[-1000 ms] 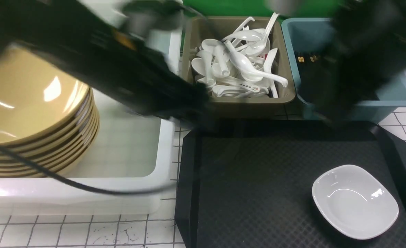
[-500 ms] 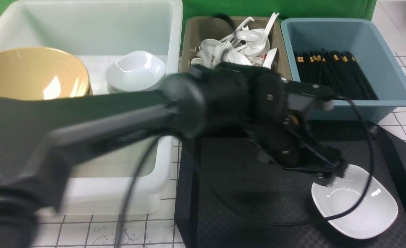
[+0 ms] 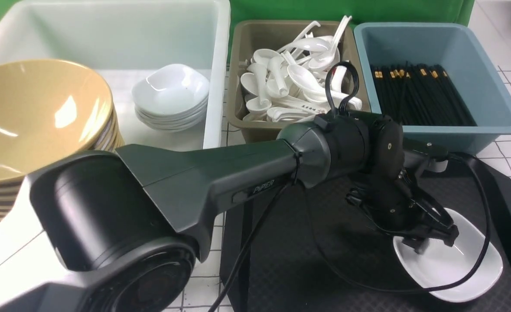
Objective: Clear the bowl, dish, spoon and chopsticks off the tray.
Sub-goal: Use the left arm to grab the plate, then use the left arm to put the plate into the large storage box on the left
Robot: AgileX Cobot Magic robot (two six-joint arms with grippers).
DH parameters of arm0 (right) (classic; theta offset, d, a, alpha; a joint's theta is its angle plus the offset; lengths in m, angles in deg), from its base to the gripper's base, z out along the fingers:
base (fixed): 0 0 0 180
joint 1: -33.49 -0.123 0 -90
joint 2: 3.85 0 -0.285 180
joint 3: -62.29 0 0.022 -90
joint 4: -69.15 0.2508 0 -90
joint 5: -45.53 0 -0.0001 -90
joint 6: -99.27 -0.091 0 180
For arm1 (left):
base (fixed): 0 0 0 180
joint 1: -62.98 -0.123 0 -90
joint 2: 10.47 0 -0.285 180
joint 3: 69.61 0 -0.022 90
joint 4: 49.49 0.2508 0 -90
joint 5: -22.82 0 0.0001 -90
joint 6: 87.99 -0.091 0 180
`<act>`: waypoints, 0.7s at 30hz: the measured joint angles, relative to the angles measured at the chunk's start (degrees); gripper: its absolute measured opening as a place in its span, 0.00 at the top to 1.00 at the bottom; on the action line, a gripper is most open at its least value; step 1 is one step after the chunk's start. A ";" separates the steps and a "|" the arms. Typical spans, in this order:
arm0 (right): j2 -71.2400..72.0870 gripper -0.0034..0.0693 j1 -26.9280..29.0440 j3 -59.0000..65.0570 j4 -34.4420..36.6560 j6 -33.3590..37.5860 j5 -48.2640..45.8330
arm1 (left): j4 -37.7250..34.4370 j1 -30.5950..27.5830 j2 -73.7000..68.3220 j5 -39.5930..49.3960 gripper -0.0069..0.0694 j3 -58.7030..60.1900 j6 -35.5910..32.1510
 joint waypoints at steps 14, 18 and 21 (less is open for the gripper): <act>-11.23 0.79 0.00 -18.63 6.02 8.88 -0.25 | 8.68 -13.95 23.54 10.59 0.90 -0.12 -1.21; -18.55 0.79 -2.31 -25.45 8.31 11.76 -0.25 | 12.22 -21.41 32.68 13.00 0.90 1.29 -1.38; -24.91 0.79 -6.52 -30.34 8.30 12.44 -0.25 | 13.81 -28.07 37.93 14.04 0.90 3.78 -1.38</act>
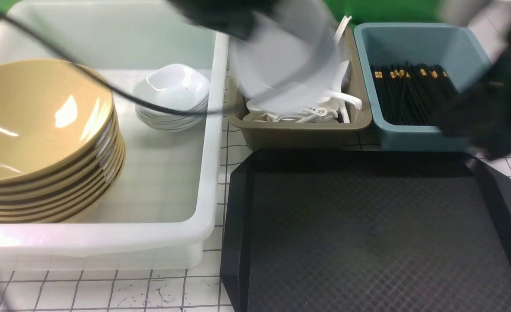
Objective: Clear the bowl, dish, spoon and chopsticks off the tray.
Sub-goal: Use the left arm to put the plate into the large storage box on the left
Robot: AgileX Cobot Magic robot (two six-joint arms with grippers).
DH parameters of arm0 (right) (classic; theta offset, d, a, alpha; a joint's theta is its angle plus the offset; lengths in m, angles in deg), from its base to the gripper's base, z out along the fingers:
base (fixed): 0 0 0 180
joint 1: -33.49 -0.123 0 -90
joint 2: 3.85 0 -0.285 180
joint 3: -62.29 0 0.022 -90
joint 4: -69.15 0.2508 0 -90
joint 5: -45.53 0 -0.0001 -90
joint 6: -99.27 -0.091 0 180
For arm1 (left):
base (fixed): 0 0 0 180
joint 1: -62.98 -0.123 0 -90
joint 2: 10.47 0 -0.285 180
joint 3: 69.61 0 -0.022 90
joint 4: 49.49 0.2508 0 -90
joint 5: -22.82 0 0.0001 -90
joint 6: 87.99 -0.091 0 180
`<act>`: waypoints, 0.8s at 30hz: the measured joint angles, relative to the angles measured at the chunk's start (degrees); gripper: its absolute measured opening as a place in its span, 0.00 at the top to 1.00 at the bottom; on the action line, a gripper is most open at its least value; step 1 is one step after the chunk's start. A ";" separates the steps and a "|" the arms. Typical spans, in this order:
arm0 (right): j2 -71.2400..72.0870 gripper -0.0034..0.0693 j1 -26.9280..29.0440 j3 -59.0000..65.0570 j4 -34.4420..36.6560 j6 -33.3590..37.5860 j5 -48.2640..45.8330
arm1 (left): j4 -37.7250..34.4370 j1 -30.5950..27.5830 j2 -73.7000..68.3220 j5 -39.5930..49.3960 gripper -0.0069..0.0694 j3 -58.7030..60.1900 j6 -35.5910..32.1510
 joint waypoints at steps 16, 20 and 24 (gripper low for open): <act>-13.57 0.79 -9.97 -11.51 -3.99 1.45 0.23 | -3.63 -19.80 -11.17 -18.07 0.90 4.74 -4.83; -13.63 0.79 -9.97 -11.51 -5.12 1.45 0.18 | -3.63 -19.85 -17.71 -17.72 0.90 0.50 -6.22; -14.01 0.79 -9.97 -11.51 -5.52 1.45 0.18 | -2.60 -19.85 -23.71 -15.47 0.90 -5.03 -6.42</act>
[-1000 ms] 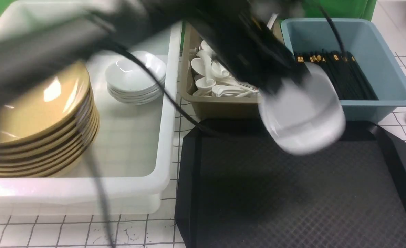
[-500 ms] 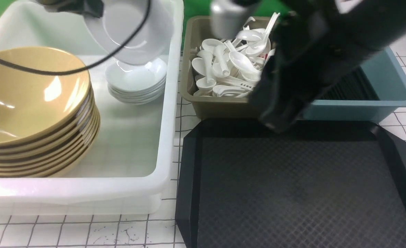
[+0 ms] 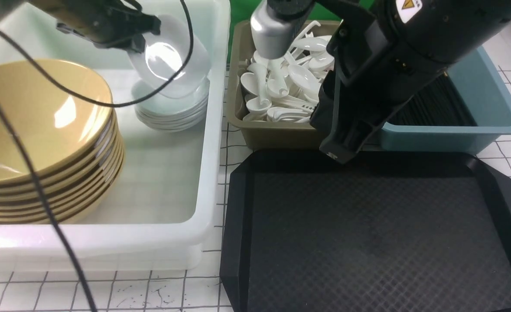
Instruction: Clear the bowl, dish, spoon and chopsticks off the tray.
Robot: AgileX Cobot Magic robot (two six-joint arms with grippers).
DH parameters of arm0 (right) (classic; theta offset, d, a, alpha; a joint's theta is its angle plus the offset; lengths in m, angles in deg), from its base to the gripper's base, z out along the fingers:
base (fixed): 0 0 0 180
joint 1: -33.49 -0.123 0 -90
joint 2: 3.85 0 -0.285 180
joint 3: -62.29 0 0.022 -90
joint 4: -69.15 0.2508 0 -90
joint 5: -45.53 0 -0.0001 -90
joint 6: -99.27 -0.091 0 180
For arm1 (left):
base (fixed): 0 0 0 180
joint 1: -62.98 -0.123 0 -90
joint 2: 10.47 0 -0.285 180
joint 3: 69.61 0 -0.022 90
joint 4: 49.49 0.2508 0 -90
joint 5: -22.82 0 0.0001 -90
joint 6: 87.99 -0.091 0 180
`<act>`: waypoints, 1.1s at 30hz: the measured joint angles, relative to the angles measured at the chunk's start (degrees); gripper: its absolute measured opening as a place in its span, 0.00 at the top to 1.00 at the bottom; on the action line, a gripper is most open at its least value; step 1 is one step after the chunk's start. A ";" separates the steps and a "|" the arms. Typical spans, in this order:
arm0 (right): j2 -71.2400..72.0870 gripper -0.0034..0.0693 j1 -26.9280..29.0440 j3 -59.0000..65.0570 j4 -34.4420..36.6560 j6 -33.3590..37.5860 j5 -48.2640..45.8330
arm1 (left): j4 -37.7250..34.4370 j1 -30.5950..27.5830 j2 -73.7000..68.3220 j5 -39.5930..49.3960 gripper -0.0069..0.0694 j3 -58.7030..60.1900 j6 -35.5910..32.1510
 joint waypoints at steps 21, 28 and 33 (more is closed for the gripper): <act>-0.11 0.79 -0.06 0.00 -1.22 0.00 0.01 | 5.64 0.26 -8.62 16.25 0.15 -17.20 -2.48; 0.52 0.79 -0.06 0.00 -1.46 -0.76 0.01 | 5.83 0.40 -0.65 25.16 0.17 -23.66 -0.40; 5.17 0.79 -0.06 1.78 -1.40 -1.98 1.10 | 5.83 0.40 10.43 25.98 0.46 -18.48 0.70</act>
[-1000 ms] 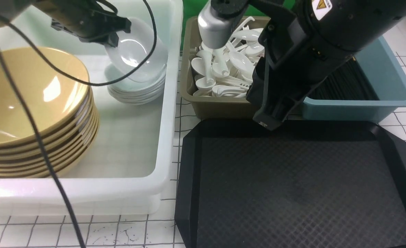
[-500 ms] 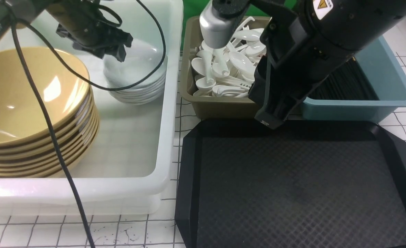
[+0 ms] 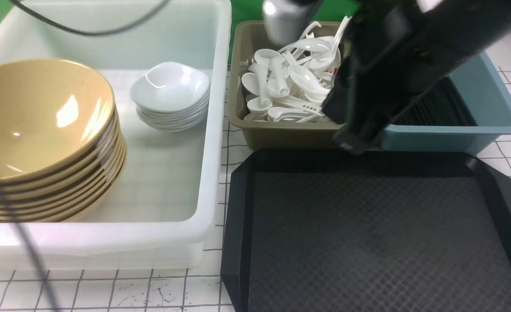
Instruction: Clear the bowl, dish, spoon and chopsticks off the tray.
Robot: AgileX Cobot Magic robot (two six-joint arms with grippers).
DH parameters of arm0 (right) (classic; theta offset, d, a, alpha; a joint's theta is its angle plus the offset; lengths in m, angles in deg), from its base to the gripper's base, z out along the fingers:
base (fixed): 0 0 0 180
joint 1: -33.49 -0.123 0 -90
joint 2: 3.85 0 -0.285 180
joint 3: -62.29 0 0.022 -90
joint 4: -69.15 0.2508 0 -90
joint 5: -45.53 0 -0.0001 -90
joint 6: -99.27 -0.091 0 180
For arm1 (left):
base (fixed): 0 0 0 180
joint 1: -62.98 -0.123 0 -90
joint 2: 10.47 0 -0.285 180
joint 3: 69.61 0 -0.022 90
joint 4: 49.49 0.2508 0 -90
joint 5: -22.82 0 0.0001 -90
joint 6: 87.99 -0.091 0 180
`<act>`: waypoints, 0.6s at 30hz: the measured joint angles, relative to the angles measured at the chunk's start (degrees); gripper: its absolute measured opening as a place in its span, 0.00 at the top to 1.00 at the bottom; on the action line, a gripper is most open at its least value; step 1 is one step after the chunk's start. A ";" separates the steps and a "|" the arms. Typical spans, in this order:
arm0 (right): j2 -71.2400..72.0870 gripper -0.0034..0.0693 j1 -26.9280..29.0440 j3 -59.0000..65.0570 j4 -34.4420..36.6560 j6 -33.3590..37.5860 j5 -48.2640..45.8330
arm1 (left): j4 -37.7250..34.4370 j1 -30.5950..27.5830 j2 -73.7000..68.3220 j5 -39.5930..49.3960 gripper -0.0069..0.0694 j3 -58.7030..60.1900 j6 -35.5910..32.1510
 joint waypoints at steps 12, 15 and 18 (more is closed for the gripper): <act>20.76 0.78 0.00 25.39 0.13 -4.42 20.57 | -3.34 0.00 36.81 -8.84 0.92 46.97 -0.77; 26.50 0.78 0.00 32.19 1.15 -5.93 28.46 | -4.82 0.00 49.34 -15.89 0.92 63.56 -1.61; 30.42 0.78 0.00 37.45 3.07 -6.14 34.25 | -5.19 0.00 60.18 -21.92 0.93 75.56 -1.80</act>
